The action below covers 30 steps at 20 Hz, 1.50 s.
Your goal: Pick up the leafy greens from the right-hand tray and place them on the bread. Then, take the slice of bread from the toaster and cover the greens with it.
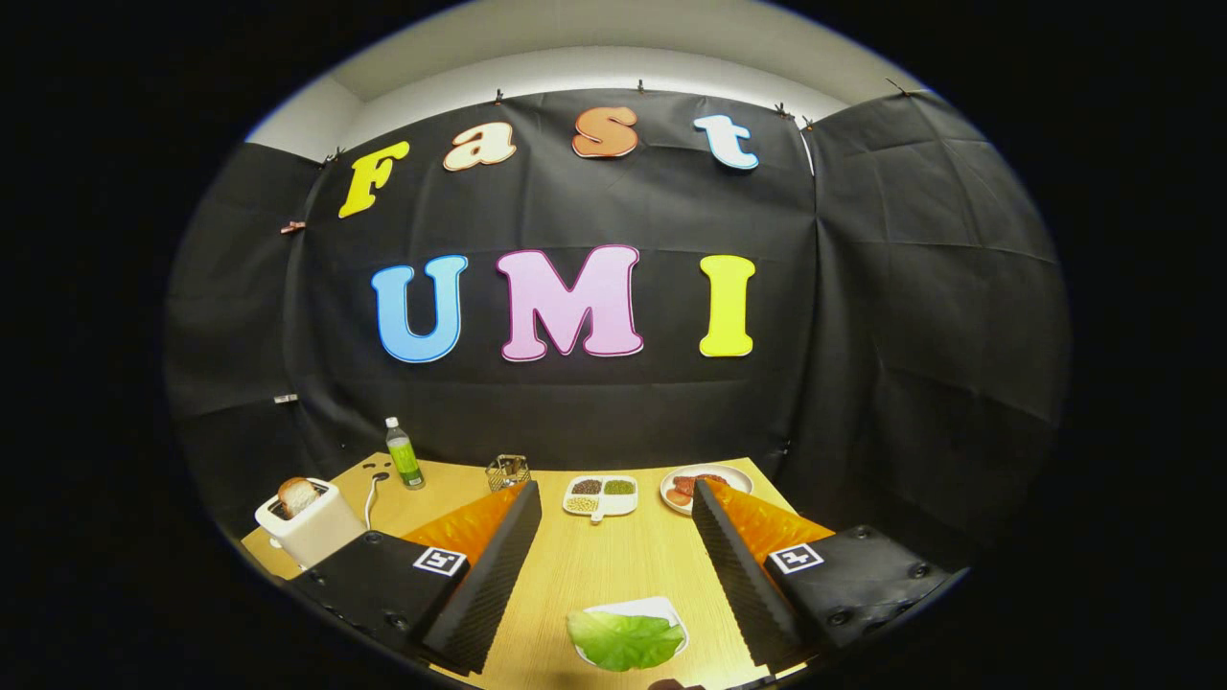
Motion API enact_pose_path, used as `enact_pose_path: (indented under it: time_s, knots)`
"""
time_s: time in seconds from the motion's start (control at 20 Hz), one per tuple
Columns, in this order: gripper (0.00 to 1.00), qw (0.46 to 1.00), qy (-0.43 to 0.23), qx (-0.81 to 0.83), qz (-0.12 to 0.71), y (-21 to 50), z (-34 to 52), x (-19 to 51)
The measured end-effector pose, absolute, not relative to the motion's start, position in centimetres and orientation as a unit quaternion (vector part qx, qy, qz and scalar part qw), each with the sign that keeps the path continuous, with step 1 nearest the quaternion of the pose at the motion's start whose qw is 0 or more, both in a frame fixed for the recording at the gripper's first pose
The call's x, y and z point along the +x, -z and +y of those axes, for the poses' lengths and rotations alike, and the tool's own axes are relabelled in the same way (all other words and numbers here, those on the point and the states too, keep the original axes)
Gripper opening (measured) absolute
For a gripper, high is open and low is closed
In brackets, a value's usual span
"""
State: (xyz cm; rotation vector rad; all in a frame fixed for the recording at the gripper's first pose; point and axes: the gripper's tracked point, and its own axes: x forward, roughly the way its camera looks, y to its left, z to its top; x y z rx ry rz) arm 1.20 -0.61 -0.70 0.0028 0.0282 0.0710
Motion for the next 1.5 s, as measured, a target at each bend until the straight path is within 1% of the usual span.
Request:
enact_pose_path:
  time_s: [0.25, 0.5, 0.85, 1.05, 1.3, 1.5]
  knots:
    - [0.98, 0.998, -0.058, -0.001, 0.036, 2.2, -1.1, 2.0]
    - [0.98, 0.992, -0.102, -0.019, 0.074, 5.9, -1.2, 2.5]
    - [0.99, 0.972, -0.174, -0.034, 0.154, 14.5, -0.5, 4.1]
    - [0.99, 0.959, -0.191, -0.06, 0.199, 20.3, -1.0, 4.3]
    - [0.99, 0.937, -0.203, -0.062, 0.279, 26.4, -1.4, 4.4]
    - [1.0, 0.926, -0.214, -0.075, 0.303, 29.3, -0.6, 5.4]
